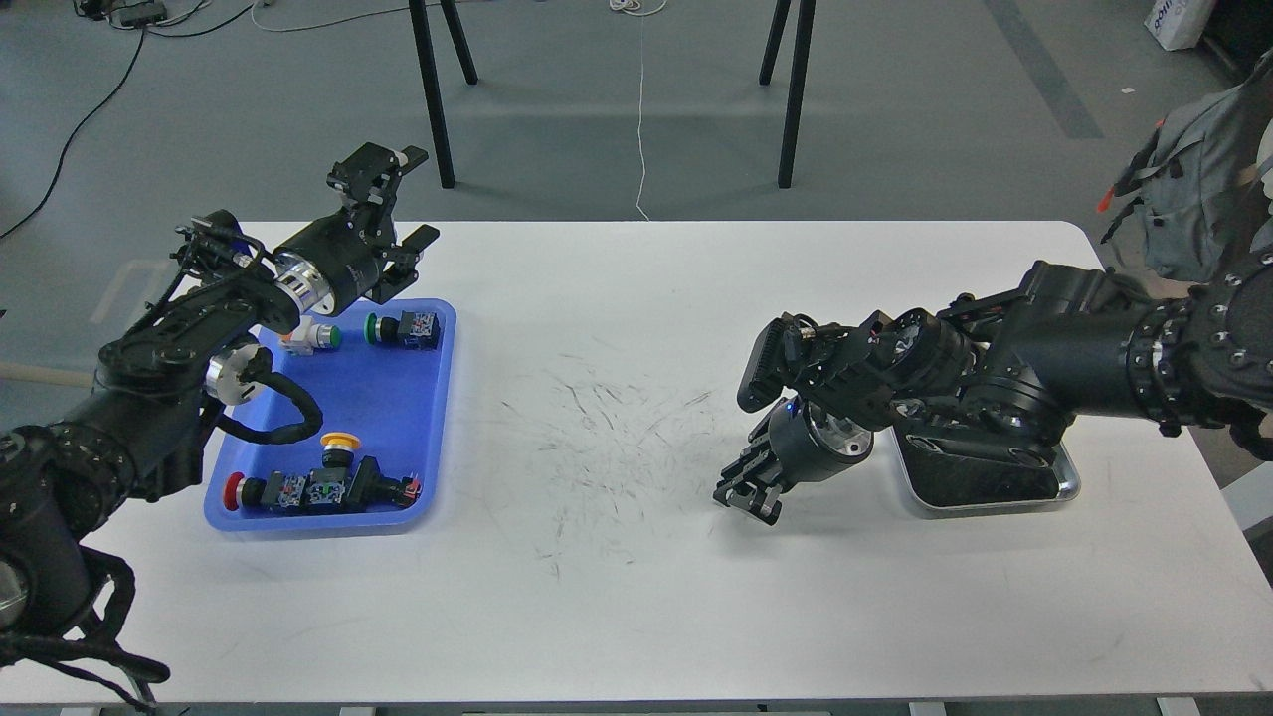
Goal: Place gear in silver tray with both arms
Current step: 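Lower the right gripper onto the black gear and grasp it, then carry the gear into the silver tray and open the right gripper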
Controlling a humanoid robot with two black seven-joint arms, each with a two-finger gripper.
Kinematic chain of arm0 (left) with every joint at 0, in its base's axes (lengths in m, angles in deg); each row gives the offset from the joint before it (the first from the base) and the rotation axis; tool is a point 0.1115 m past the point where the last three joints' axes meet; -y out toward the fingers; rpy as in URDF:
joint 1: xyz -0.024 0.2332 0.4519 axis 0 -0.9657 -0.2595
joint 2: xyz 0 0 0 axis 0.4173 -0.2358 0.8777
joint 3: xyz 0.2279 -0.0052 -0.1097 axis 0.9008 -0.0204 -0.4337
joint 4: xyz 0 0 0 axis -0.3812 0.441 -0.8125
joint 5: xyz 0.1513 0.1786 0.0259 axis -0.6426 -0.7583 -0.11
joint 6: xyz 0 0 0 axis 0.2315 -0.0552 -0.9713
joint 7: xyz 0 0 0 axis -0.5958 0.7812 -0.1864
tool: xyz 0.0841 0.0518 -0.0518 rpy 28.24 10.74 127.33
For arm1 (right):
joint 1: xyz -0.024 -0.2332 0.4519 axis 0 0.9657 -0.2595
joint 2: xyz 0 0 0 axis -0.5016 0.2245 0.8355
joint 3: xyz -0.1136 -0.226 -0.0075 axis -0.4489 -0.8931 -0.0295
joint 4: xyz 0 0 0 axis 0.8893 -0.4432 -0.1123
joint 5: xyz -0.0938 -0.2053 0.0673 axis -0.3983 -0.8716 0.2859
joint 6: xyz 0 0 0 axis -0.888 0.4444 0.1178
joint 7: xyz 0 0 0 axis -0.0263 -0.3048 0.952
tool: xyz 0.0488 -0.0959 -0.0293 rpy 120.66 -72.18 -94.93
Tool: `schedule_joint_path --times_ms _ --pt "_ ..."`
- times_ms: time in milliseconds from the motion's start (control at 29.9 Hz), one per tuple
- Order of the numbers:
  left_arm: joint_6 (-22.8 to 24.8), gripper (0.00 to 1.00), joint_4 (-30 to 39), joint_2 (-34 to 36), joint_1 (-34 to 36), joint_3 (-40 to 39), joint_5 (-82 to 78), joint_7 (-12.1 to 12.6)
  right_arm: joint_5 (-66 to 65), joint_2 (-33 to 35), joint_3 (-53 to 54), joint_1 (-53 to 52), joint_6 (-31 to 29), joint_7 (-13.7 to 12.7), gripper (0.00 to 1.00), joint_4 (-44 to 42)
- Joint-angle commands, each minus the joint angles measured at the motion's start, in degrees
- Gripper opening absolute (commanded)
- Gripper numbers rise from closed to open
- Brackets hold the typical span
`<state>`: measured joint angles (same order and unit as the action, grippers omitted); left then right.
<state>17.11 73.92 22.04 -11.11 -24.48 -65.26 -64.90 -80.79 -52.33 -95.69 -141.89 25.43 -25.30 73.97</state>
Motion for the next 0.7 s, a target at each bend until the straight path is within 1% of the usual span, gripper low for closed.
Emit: schedule_joint_path --times_ms 0,100,368,535,669 --pt "0.0 1.00 0.0 0.2 0.0 0.0 0.0 0.0 0.0 0.0 0.0 -0.1 0.0 0.0 0.12 0.0" --pt "0.0 1.00 0.0 0.2 0.0 0.0 0.0 0.0 0.0 0.0 0.0 -0.2 0.0 0.0 0.02 0.0" --pt "0.0 1.00 0.0 0.2 -0.4 0.0 0.0 0.0 1.1 0.7 2.3 -0.6 -0.2 0.0 0.02 -2.2" --pt "0.0 1.00 -0.1 0.1 -0.5 0.0 0.0 0.0 3.6 6.7 9.0 -0.7 -1.2 0.0 0.02 -3.1" --pt "0.0 1.00 -0.1 0.0 -0.6 0.0 0.0 0.0 7.7 11.3 10.0 -1.2 -1.5 0.0 0.02 -3.4"
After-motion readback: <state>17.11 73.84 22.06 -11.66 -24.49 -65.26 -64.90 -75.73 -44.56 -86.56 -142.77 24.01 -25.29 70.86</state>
